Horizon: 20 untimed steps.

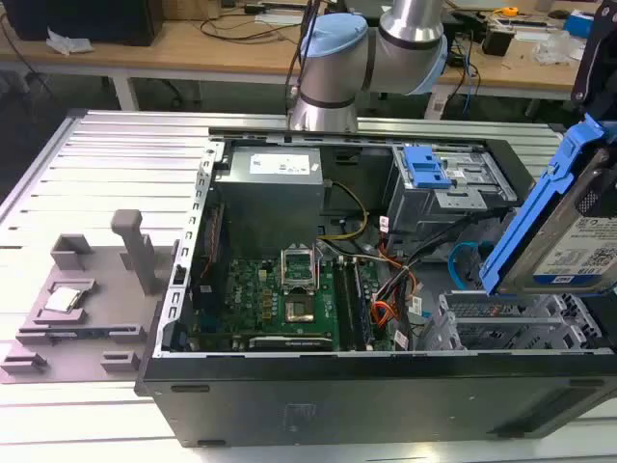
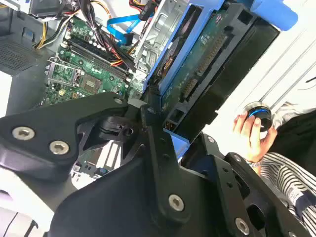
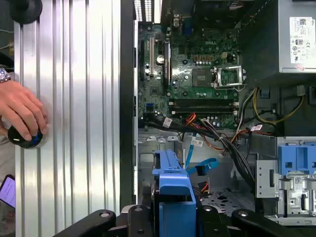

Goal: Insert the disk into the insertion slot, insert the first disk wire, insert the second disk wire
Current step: 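Insert the disk into the insertion slot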

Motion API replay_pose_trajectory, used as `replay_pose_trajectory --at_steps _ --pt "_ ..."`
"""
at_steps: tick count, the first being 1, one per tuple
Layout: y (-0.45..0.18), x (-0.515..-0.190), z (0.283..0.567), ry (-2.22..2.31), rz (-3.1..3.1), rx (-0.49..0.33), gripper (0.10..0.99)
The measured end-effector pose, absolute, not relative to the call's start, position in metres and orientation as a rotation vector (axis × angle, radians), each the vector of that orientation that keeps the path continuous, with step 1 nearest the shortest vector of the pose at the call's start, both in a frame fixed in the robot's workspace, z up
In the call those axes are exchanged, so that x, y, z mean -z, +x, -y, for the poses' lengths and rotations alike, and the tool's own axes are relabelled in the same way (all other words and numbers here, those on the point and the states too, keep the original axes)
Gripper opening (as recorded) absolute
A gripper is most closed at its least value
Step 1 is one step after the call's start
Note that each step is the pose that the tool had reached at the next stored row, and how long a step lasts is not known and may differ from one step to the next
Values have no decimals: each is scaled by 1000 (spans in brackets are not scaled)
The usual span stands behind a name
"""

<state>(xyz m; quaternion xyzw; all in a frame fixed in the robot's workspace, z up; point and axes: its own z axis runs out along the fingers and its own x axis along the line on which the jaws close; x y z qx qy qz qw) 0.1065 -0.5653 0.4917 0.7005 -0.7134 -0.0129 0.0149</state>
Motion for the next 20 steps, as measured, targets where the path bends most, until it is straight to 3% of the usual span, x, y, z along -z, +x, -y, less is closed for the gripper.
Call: replay_pose_trajectory --at_steps 20 --pt "101 -450 552 2177 2215 31 365"
